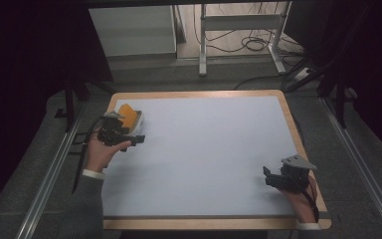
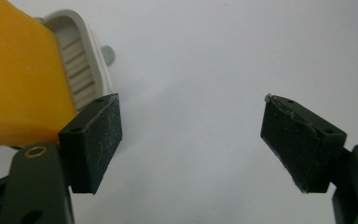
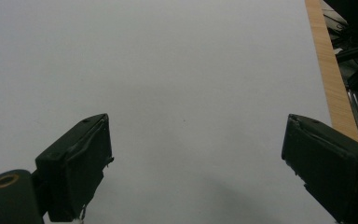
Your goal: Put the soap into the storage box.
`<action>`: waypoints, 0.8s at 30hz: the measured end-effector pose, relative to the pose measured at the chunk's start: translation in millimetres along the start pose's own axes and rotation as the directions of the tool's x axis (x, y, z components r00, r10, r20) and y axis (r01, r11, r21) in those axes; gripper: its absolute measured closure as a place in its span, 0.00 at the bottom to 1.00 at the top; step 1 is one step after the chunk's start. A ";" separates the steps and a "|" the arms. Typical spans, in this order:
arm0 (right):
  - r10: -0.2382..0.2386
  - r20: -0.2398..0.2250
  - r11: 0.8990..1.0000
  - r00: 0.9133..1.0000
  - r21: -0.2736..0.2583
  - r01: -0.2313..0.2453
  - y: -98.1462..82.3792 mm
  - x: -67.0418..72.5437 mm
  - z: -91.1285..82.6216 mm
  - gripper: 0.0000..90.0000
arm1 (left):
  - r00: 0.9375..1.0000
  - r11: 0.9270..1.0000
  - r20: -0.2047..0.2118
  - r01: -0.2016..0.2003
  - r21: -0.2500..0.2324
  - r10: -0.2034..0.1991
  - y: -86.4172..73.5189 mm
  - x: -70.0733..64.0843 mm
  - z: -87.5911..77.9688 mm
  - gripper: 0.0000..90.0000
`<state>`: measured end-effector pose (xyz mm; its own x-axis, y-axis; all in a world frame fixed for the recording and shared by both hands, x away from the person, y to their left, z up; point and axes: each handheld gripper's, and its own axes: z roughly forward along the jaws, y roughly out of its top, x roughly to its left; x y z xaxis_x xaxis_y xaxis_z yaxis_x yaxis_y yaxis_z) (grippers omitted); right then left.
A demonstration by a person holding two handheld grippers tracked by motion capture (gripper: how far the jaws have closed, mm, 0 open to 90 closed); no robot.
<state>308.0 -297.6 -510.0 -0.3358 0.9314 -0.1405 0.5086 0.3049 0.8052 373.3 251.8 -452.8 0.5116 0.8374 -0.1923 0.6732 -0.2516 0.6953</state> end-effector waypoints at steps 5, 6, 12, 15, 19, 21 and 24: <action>0.000 0.000 1.000 1.000 0.002 0.000 -0.2 0.5 0.4 0.09 | 1.000 1.000 0.026 -0.012 -0.024 0.012 -22.4 -9.7 -2.1 0.24; 0.000 0.000 1.000 1.000 0.002 0.000 -0.2 0.5 0.4 0.09 | 1.000 1.000 0.026 -0.012 -0.024 0.012 -22.4 -9.7 -2.1 0.24; -0.002 0.002 1.000 1.000 0.000 0.002 0.2 1.0 0.3 0.09 | 0.999 1.000 0.032 -0.001 -0.023 0.002 -55.1 -19.1 0.0 0.24; -0.002 0.002 1.000 1.000 0.000 0.002 0.4 1.4 0.4 0.09 | 1.000 1.000 0.031 0.001 -0.028 0.000 -62.3 -22.2 -1.0 0.25; -0.007 0.001 1.000 1.000 -0.002 0.007 0.7 1.8 0.0 0.09 | 1.000 1.000 0.029 -0.003 -0.031 0.004 -63.8 -23.5 -0.8 0.25; -0.006 0.001 1.000 1.000 -0.003 0.006 0.7 1.5 -0.2 0.09 | 1.000 0.999 0.031 0.000 -0.033 0.001 -63.8 -23.9 -0.3 0.25; -0.004 0.001 1.000 1.000 -0.006 0.004 0.6 1.2 -0.4 0.09 | 0.999 1.000 0.032 -0.004 -0.031 0.005 -64.0 -24.1 0.9 0.25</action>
<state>307.6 -296.4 -509.4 -0.3370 0.9303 -0.1449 0.5024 0.3078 0.8080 318.4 247.3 -493.3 0.5318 0.8202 -0.2107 0.6543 -0.2401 0.7171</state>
